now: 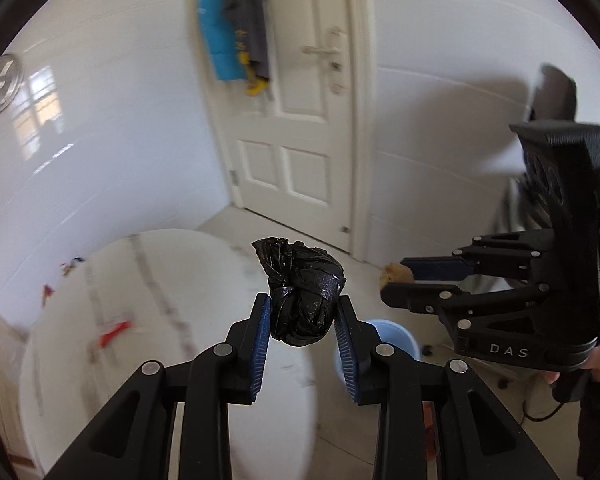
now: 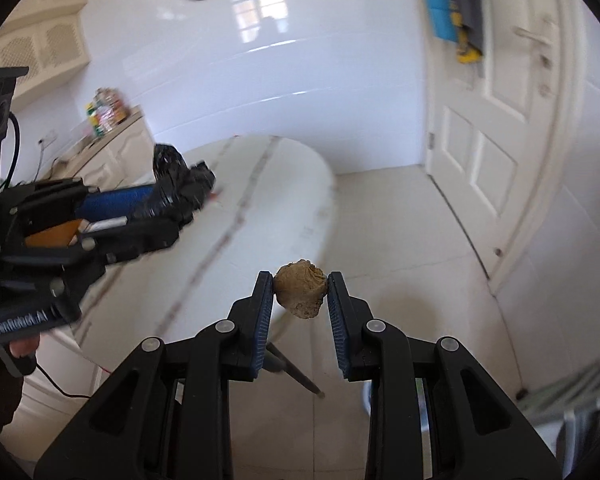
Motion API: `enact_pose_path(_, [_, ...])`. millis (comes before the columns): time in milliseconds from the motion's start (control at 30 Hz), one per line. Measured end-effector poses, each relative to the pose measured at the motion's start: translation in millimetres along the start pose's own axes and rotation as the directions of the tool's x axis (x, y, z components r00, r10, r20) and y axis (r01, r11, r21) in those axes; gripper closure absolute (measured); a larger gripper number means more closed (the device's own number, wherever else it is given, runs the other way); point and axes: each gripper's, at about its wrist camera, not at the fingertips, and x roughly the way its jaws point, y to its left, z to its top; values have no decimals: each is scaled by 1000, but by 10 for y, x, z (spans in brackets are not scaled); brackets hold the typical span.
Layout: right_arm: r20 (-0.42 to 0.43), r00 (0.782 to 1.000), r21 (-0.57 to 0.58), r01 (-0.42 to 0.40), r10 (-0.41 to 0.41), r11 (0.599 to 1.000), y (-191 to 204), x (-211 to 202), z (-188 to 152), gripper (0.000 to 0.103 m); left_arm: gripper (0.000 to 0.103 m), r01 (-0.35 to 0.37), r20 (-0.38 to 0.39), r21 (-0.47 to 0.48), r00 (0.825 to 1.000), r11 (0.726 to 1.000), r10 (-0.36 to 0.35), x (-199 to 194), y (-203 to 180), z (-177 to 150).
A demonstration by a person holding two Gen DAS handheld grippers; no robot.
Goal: Collect trash
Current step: 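Carry both items over the blue bucket and open both grippers, then move both open tools back over the table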
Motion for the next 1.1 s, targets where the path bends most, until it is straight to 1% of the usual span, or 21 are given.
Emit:
enact_pose_path(100, [-9, 999, 58, 36, -36, 998, -365, -33, -163, 77, 75, 58, -39, 17, 998, 998, -58, 365, -273, 101])
enact_pose_path(167, [-22, 998, 97, 55, -53, 994, -611, -24, -279, 77, 75, 77, -70, 39, 995, 996, -74, 653, -453, 142])
enact_pose_path(267, [-47, 996, 156, 83, -77, 984, -1020, 45, -447, 77, 75, 108, -122, 52, 987, 993, -101, 1084, -583, 200])
enact_pose_path(333, [-70, 994, 193, 93, -81, 977, -1271, 114, -565, 77, 75, 136, -172, 59, 977, 989, -124, 1430, -723, 224])
enact_pose_path(400, [-96, 992, 229, 105, -84, 968, -1529, 220, -687, 77, 74, 143, -203, 74, 971, 987, -125, 1719, -795, 233])
enact_pose_path(467, [-127, 988, 261, 117, -86, 958, -1778, 358, -823, 77, 74, 157, -245, 84, 960, 984, -132, 2034, -916, 220])
enact_pose_path(633, [-187, 980, 323, 123, -64, 938, -2226, 713, -1103, 77, 70, 169, -321, 92, 938, 981, -132, 2703, -1047, 290])
enact_pose_path(667, [-198, 979, 335, 124, -59, 934, -2307, 788, -1153, 77, 64, 172, -338, 96, 932, 980, -130, 2836, -1098, 297])
enact_pose_path(700, [-206, 977, 342, 123, -54, 932, -2367, 865, -1164, 77, 53, 164, -352, 104, 929, 981, -118, 2927, -1119, 294])
enact_pose_path(733, [-213, 976, 349, 122, -48, 929, -2404, 925, -1187, 77, 46, 155, -357, 111, 928, 982, -106, 3006, -1132, 314])
enact_pose_path(767, [-219, 975, 353, 121, -43, 928, -2438, 975, -1210, 77, 36, 139, -359, 117, 929, 983, -89, 3145, -1173, 380])
enact_pose_path(800, [-220, 975, 356, 120, -42, 927, -2445, 1004, -1238, 77, 31, 121, -362, 120, 930, 985, -70, 3248, -1177, 423])
enact_pose_path(900, [-223, 974, 369, 115, -32, 922, -2489, 1102, -1269, 77, 30, 100, -367, 116, 929, 988, -51, 3404, -1222, 475])
enact_pose_path(1033, [-216, 976, 369, 102, -21, 924, -2457, 1168, -1235, 75, 28, 72, -359, 97, 933, 993, -33, 3243, -1213, 425])
enact_pose_path(1067, [-213, 977, 367, 104, -25, 924, -2427, 1162, -1214, 74, 28, 67, -351, 91, 936, 994, -31, 3195, -1203, 428])
enact_pose_path(1100, [-208, 978, 366, 105, -28, 925, -2396, 1146, -1191, 68, 28, 65, -345, 84, 938, 994, -32, 3113, -1175, 431])
